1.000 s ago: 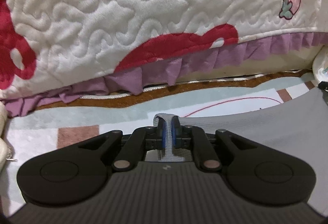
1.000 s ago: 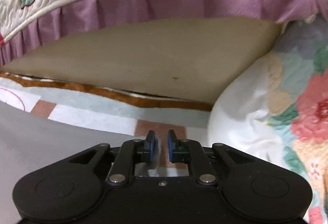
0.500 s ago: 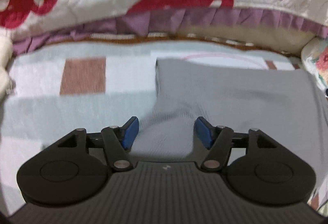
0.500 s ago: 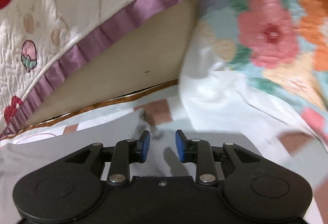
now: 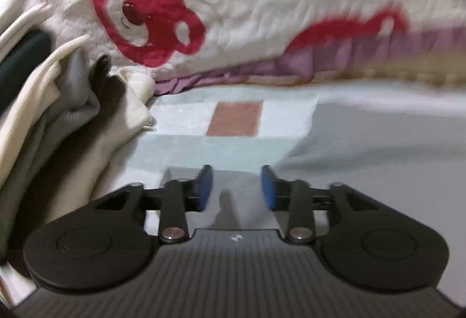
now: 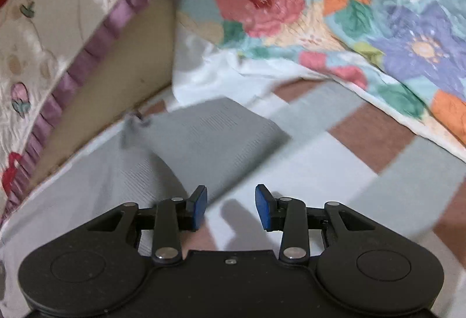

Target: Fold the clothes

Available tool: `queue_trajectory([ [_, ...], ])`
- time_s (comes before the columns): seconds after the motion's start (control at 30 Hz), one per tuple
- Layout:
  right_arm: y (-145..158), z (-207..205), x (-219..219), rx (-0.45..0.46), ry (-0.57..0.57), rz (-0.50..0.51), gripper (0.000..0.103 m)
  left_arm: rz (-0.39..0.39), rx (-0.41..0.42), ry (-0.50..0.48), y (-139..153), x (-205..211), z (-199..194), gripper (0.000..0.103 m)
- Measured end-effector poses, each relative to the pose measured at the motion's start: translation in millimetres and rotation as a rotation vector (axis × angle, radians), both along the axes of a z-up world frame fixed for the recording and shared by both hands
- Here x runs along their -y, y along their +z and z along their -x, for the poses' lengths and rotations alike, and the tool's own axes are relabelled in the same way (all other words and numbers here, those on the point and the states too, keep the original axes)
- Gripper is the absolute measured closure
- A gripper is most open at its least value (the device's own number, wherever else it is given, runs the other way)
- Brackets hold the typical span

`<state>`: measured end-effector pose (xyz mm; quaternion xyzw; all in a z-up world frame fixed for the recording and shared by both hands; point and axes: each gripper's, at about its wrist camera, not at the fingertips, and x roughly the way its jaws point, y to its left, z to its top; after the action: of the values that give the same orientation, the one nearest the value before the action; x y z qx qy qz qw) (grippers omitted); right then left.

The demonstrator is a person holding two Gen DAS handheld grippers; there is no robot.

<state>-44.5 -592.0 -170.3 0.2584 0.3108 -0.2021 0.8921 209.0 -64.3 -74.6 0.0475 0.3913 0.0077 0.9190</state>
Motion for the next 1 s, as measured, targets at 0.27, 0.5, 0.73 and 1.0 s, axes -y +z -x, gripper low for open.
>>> queue_trajectory([
  [0.27, -15.6, -8.6, 14.1, 0.158, -0.062, -0.131, 0.047, 0.215, -0.197, -0.419, -28.0, 99.9, 46.9, 0.051],
  [0.5, -11.5, -53.3, -10.1, 0.046, 0.028, 0.207, 0.039, 0.163, -0.221, -0.490, -46.1, 121.8, 63.0, 0.044],
  [0.73, 9.2, -91.7, -22.8, -0.043, 0.171, 0.393, 0.097, 0.144, -0.245, -0.475, -45.1, 123.9, 76.4, 0.044],
  [1.0, 39.2, -84.7, -2.1, -0.094, 0.053, 0.650, 0.100, 0.093, -0.234, -0.473, -49.4, 131.3, 98.5, 0.040],
])
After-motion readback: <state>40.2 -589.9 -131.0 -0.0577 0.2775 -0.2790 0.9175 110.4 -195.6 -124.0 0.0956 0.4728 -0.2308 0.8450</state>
